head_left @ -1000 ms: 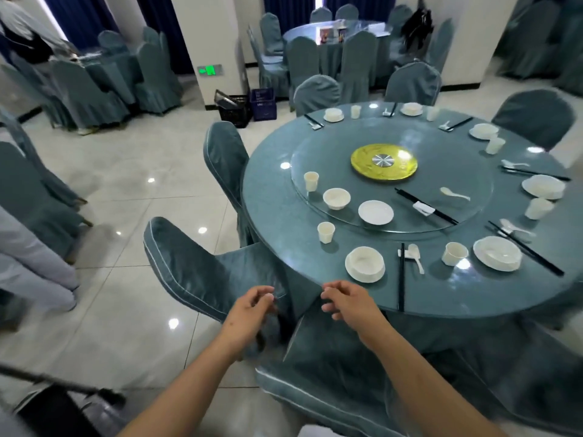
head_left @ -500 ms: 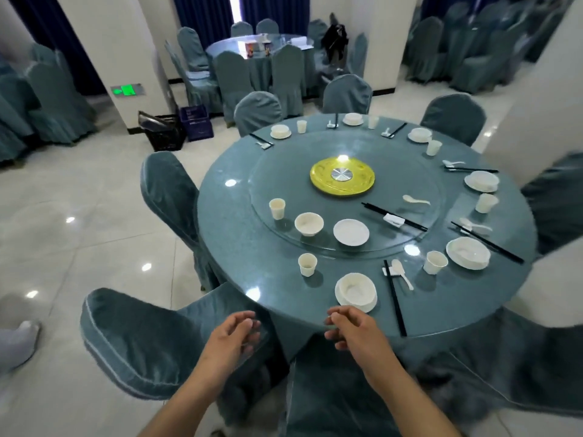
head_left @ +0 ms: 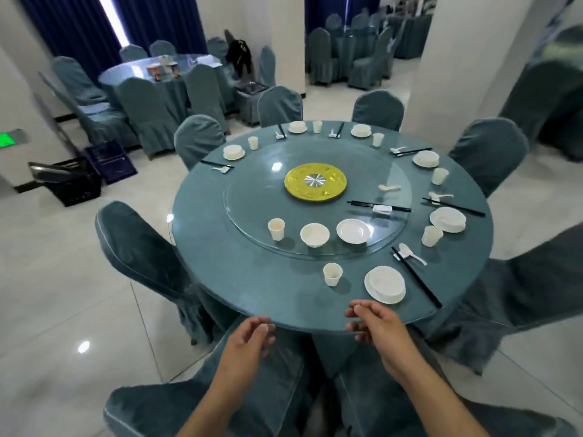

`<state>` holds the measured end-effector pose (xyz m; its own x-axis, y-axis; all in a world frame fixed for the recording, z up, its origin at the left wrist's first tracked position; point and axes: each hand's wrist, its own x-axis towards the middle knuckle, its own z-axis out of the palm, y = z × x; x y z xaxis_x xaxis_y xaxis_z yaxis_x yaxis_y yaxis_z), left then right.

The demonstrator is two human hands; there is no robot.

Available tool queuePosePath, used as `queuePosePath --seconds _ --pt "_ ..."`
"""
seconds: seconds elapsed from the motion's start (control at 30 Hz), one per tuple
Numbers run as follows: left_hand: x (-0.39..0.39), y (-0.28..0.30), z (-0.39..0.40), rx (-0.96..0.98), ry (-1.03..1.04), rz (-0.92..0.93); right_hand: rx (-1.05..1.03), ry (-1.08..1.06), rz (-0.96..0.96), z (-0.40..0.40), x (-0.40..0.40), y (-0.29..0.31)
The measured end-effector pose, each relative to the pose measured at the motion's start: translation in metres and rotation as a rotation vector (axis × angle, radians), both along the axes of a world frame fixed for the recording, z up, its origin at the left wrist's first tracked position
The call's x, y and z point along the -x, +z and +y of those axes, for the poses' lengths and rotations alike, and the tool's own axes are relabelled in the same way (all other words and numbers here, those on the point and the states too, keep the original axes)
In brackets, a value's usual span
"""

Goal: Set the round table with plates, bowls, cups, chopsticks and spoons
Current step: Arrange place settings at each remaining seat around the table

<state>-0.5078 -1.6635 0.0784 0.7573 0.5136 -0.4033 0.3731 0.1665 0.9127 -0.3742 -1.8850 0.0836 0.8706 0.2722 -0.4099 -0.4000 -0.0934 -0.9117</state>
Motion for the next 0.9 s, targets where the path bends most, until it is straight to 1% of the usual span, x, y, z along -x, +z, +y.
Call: queuePosePath --seconds 0.17,0.33,0.4,0.5,0.6,0.7,0.73,0.83,0.9 --pt "0.018 0.016 0.032 -0.023 -0.006 -0.051 -0.052 -0.023 -0.007 0.033 0.027 0.014" --pt "0.024 0.020 0.035 -0.004 0.003 -0.061 -0.077 -0.034 -0.019 0.048 0.025 0.017" --pt "0.036 0.025 0.052 -0.016 -0.002 -0.060 -0.075 -0.023 -0.017 0.069 0.034 0.018" --pt "0.050 0.032 0.092 -0.041 -0.010 -0.071 -0.074 -0.013 -0.029 0.108 0.052 0.017" --pt "0.054 0.030 0.135 -0.009 -0.017 -0.080 -0.071 -0.045 -0.049 0.145 0.066 0.014" --pt "0.062 0.021 0.188 0.003 -0.089 -0.080 -0.074 -0.145 -0.059 0.193 0.080 0.003" --pt "0.062 0.022 0.188 0.018 -0.077 -0.082 -0.065 -0.142 -0.062 0.191 0.081 0.003" --pt "0.078 0.024 0.257 0.013 -0.164 -0.062 -0.033 -0.252 -0.027 0.253 0.109 -0.015" --pt "0.085 0.030 0.290 -0.001 -0.207 -0.065 -0.054 -0.264 -0.030 0.283 0.128 -0.014"
